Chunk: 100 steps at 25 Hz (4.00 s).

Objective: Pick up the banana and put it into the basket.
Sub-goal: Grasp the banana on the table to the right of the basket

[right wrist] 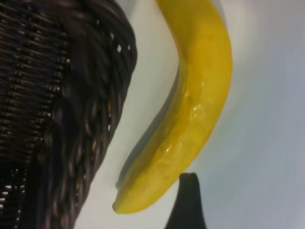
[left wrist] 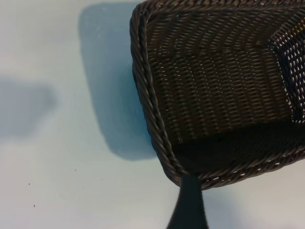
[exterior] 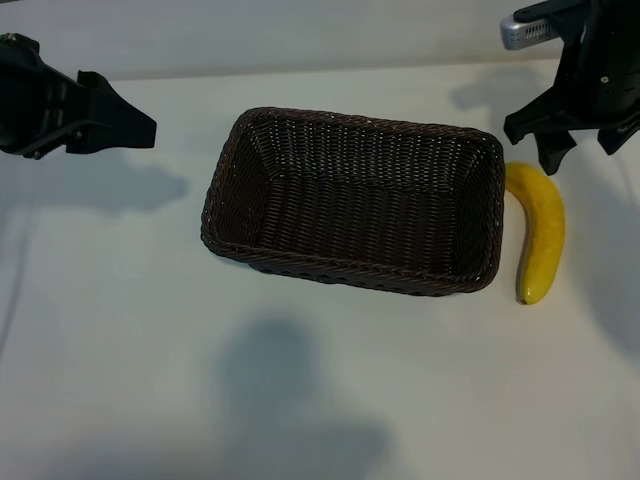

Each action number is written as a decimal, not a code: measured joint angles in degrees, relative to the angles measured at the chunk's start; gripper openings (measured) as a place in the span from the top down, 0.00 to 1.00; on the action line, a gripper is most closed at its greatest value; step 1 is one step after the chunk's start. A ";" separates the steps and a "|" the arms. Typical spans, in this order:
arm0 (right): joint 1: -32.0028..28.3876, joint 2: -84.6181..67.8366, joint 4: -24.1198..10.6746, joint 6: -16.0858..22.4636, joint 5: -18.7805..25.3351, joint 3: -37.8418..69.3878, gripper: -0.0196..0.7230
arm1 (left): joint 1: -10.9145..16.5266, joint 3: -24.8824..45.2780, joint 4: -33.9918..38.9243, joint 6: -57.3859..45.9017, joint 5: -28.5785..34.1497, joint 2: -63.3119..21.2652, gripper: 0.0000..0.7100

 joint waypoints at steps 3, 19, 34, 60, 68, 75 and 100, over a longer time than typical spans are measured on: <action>0.00 0.97 1.47 -1.05 -0.07 0.00 0.16 | 0.00 0.00 0.00 0.00 0.00 0.00 0.14; 0.00 5.08 4.35 -3.20 -1.65 0.67 0.16 | 0.00 0.00 0.00 0.00 0.00 0.00 0.14; 0.00 5.34 5.75 -3.74 -12.80 9.58 0.16 | 0.00 0.00 0.00 0.00 0.00 0.00 0.14; 0.00 6.02 3.35 1.10 -16.80 9.62 0.16 | 0.00 0.00 0.00 -0.05 0.00 0.00 0.14; 0.00 8.16 4.35 1.29 -15.72 9.62 0.18 | 0.06 0.00 0.00 -0.05 0.00 0.00 0.14; 0.00 8.38 4.35 1.53 -15.57 9.62 0.33 | 0.06 0.00 0.00 -0.05 0.00 0.00 0.14; 0.00 9.05 4.76 2.46 -14.90 9.07 0.42 | 0.06 0.00 0.00 -0.05 0.00 0.00 0.14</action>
